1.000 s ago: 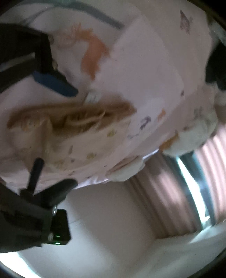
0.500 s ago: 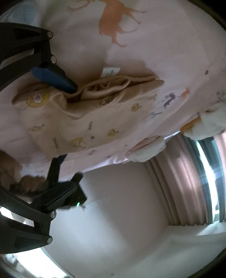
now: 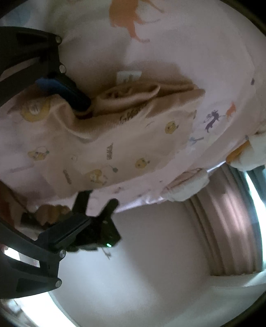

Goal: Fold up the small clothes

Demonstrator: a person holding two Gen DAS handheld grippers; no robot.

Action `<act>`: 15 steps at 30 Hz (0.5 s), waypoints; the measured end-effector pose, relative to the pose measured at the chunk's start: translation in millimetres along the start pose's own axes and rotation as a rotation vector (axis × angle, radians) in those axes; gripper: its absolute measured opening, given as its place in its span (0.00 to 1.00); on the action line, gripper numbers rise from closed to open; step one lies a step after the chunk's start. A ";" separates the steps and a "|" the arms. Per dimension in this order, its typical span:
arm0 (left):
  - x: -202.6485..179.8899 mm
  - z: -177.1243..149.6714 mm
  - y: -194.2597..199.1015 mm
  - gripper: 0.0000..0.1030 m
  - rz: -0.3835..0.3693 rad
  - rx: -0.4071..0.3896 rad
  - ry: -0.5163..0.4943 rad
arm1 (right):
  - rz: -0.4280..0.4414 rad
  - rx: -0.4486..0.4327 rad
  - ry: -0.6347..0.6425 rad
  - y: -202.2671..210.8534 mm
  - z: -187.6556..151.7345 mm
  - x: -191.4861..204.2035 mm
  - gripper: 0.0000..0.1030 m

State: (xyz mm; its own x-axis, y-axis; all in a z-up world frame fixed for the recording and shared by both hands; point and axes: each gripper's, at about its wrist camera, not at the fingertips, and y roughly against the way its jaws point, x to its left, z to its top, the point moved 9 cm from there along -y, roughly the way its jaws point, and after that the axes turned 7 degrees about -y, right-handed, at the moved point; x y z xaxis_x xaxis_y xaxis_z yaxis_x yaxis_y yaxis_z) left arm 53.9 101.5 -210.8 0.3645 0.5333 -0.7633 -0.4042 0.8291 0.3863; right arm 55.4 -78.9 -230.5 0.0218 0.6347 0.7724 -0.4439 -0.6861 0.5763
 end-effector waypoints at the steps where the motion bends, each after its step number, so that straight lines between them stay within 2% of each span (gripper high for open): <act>1: -1.1 -3.5 0.1 0.98 -0.001 0.008 -0.014 | 0.013 0.001 -0.006 -2.6 2.3 0.4 0.97; 3: -2.9 -2.3 -1.6 0.98 -0.052 0.008 -0.009 | 0.051 0.017 -0.010 -9.0 5.7 4.4 0.97; 5: -3.9 2.7 -2.0 0.98 -0.151 -0.004 0.035 | 0.123 0.074 -0.003 -19.6 4.6 13.5 0.95; 6: -4.1 6.2 -1.5 0.98 -0.229 -0.014 0.070 | 0.138 0.095 0.000 -23.7 2.6 16.9 0.95; 9: -6.2 15.5 -4.1 0.98 -0.495 -0.014 0.160 | 0.097 0.122 0.050 -36.3 -1.1 22.1 0.95; 10: -4.3 17.3 -7.1 0.98 -0.553 -0.012 0.204 | 0.084 0.136 0.083 -40.1 -3.1 25.0 0.95; 12: 0.1 19.2 -11.6 0.97 -0.575 -0.014 0.271 | 0.076 0.144 0.104 -42.8 -3.9 25.5 0.93; 14: -1.6 16.9 -14.7 0.93 -0.489 0.031 0.276 | 0.089 0.142 0.102 -41.6 -2.2 23.4 0.88; 15: 1.0 14.2 -16.4 0.88 -0.395 0.072 0.291 | 0.094 0.138 0.096 -40.0 -1.0 20.7 0.81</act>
State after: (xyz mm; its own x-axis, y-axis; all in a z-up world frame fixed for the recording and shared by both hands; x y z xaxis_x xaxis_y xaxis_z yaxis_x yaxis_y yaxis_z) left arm 72.8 90.8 -210.5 0.2242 0.1159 -0.9676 -0.2203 0.9732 0.0655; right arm 72.7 -38.0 -237.8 -0.1020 0.5921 0.7994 -0.3129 -0.7819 0.5392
